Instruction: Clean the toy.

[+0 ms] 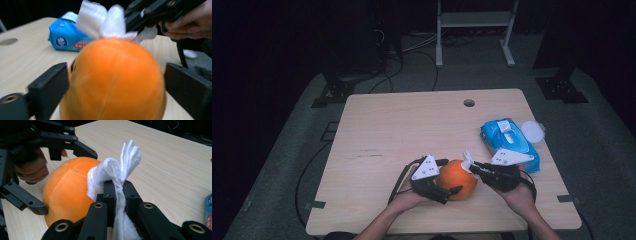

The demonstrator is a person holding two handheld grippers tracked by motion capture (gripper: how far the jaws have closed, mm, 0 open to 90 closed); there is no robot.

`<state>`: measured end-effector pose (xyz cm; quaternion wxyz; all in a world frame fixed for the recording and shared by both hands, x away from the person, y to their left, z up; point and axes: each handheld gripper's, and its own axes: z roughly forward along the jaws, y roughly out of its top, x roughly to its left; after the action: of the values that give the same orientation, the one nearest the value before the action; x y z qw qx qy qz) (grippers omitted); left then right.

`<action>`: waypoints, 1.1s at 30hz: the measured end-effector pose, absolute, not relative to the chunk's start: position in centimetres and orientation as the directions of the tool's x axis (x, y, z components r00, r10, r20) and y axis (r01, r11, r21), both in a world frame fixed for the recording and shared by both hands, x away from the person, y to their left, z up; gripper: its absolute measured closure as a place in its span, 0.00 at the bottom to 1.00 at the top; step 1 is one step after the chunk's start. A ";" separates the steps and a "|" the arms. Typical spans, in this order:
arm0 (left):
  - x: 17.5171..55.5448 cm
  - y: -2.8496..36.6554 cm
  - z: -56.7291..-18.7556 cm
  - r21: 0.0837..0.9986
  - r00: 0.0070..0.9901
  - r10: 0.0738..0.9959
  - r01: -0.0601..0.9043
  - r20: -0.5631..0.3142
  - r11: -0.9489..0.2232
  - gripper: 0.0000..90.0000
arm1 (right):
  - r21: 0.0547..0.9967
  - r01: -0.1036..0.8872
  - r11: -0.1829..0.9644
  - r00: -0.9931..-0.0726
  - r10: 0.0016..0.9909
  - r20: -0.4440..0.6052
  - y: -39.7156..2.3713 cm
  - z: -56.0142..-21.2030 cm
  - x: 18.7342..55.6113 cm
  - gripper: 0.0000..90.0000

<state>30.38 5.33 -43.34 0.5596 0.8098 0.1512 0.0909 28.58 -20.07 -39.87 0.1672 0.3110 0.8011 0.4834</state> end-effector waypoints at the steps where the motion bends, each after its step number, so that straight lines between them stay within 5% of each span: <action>1: 30.7 5.3 -43.8 0.928 0.940 0.338 0.158 -0.037 -0.337 0.03 | 0.878 0.336 0.340 -0.751 0.660 0.032 -20.1 -39.9 28.6 0.91; 3: 30.8 5.4 -44.2 0.932 0.946 0.320 0.157 -0.047 -0.327 0.04 | 0.877 0.340 0.339 -0.748 0.662 0.034 -20.2 -39.9 28.8 0.91; 7: 30.4 5.4 -43.4 0.927 0.937 0.348 0.142 -0.014 -0.346 0.27 | 0.881 0.340 0.329 -0.739 0.673 0.033 -20.4 -39.7 28.7 0.91; 10: 30.0 5.6 -42.0 0.933 0.926 0.376 0.160 -0.029 -0.323 0.32 | 0.892 0.310 0.328 -0.735 0.678 0.006 -20.1 -38.8 28.1 0.92; 17: 29.5 5.0 -41.4 0.901 0.899 0.436 0.155 0.040 -0.404 0.32 | 0.908 0.248 0.337 -0.747 0.663 -0.042 -19.1 -37.7 27.0 0.92; 26: 29.1 4.2 -42.3 0.896 0.894 0.447 0.175 0.029 -0.409 0.29 | 0.888 0.217 0.406 -0.793 0.604 -0.082 -16.7 -38.2 26.1 0.92; 33: 30.1 5.0 -42.9 0.910 0.890 0.455 0.217 -0.036 -0.352 0.25 | 0.886 0.260 0.384 -0.733 0.675 -0.078 -19.2 -38.9 28.0 0.92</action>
<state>30.07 5.05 -42.90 0.5303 0.8146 0.2064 0.1120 28.00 -19.19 -38.91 0.2202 0.2914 0.8023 0.4721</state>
